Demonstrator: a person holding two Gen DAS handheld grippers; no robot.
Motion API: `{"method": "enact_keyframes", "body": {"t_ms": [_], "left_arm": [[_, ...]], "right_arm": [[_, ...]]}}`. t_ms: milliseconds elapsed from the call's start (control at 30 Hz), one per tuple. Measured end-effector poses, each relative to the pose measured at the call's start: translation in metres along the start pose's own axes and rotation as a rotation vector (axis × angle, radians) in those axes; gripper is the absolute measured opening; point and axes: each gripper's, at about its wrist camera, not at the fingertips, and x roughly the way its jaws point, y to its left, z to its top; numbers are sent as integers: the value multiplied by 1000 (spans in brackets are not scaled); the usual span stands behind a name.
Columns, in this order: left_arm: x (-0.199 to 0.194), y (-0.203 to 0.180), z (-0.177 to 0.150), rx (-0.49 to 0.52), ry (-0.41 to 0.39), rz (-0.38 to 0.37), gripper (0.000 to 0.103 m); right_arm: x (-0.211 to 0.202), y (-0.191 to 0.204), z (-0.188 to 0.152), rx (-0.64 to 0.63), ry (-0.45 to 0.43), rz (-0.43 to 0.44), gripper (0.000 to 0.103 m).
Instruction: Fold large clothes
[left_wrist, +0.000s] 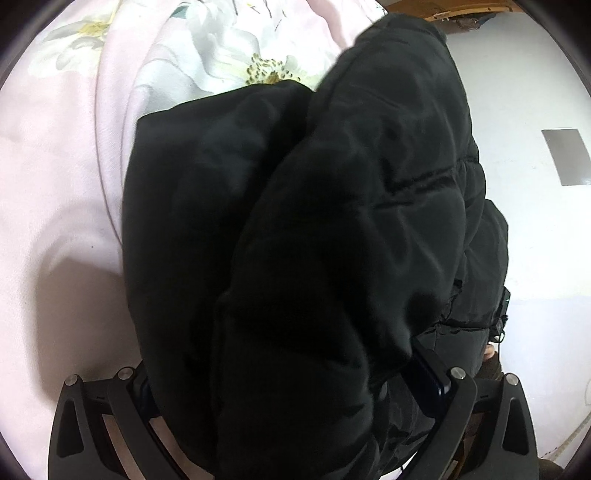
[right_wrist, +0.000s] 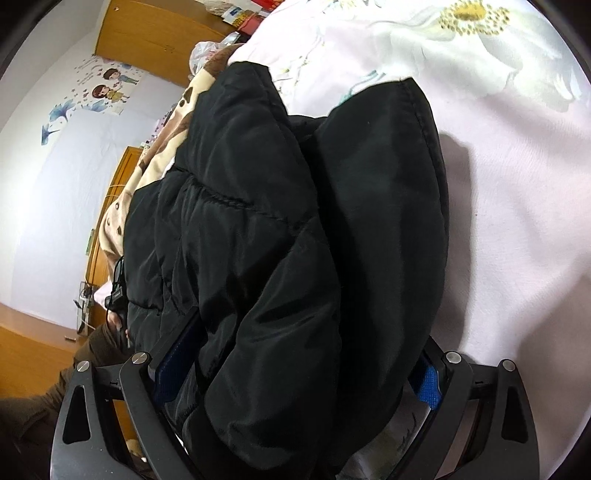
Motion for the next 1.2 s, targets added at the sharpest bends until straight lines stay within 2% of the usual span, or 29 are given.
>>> {"method": "enact_keyframes", "body": {"t_ms": [167,367,500,567,733,833,1033,1200], "left_arm": [[-2,-8,-4,1,-4,59,97],[-9,-19,-12,8,-36,137,88],[-16,-29,-17,23,-59,195,79],[-19,-37,-20,44,-73,220,68],[-19,-69,-33,64,-107,290,56],[-15,-94,-43,65,-128,331,51],[-16,-125,-58,73,-162,395,47],[-10,-162,-74,95,-193,461,44]], "right_arm": [[3,2,0,0,12,-43,94],[3,7,-1,2,12,-72,84],[-1,17,-3,-21,-12,-92,69],[-1,27,-6,-39,-25,-119,63],[-6,51,-9,-70,-59,-210,48],[-7,71,-10,-110,-77,-302,41],[-6,97,-12,-170,-94,-434,36],[-3,115,-14,-192,-124,-509,32]]}}
